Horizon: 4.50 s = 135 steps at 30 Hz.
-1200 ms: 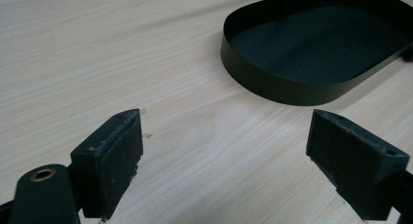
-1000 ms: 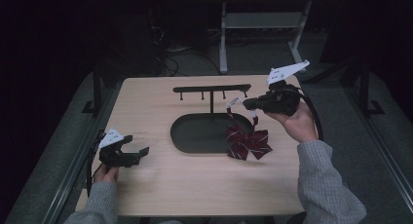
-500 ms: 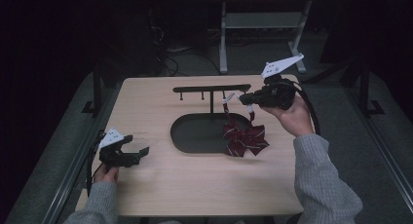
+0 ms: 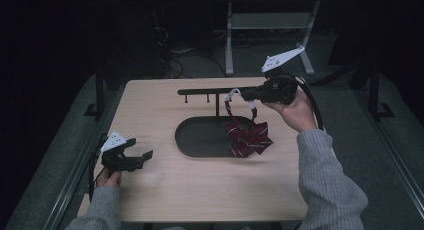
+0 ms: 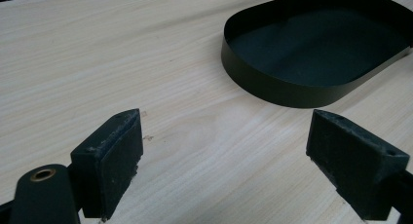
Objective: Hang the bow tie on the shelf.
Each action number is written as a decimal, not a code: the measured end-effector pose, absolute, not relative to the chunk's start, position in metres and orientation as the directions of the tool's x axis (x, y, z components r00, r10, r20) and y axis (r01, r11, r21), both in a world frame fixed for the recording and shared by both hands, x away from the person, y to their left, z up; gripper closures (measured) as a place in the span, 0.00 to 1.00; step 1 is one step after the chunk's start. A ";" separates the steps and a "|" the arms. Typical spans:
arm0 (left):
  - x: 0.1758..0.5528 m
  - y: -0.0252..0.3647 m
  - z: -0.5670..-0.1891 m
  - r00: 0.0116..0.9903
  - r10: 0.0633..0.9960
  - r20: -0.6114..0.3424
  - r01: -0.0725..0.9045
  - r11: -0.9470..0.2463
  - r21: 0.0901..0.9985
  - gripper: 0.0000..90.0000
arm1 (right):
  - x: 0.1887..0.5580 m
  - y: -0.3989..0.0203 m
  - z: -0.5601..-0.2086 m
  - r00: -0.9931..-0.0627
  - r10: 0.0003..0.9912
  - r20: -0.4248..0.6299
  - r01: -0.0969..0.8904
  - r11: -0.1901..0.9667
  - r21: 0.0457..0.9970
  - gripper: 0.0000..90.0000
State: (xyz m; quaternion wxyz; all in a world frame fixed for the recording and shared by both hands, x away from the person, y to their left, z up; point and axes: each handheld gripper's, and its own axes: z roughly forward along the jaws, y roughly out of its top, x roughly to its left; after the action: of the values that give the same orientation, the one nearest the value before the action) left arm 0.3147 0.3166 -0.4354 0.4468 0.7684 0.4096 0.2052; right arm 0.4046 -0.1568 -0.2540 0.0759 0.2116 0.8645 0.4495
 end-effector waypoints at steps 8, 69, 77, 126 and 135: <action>0.315 0.317 -0.435 0.581 0.812 -0.054 0.446 -0.262 0.856 0.14 | 0.417 -0.151 -0.252 -0.897 0.439 0.058 0.307 0.521 0.797 0.98; 0.313 0.316 -0.434 0.587 0.806 -0.068 0.449 -0.255 0.856 0.14 | 0.458 -0.152 -0.294 -0.857 0.477 0.193 0.449 0.512 0.732 0.83; 0.313 0.316 -0.434 0.586 0.808 -0.064 0.450 -0.259 0.854 0.14 | 0.448 -0.161 -0.295 -0.863 0.468 0.193 0.439 0.504 0.744 0.77; 0.311 0.317 -0.434 0.585 0.809 -0.058 0.453 -0.266 0.851 0.14 | 0.381 -0.221 -0.341 -0.831 0.509 0.226 0.476 0.439 0.762 0.56; 0.310 0.317 -0.434 0.585 0.809 -0.058 0.451 -0.266 0.852 0.14 | 0.371 -0.229 -0.354 -0.817 0.525 0.237 0.496 0.432 0.753 0.54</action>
State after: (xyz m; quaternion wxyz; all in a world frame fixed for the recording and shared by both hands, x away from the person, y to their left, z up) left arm 0.3105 0.3172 -0.4342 0.4469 0.7701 0.4091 0.1999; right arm 0.3709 -0.2292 -0.3536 0.0169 0.3018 0.8460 0.4393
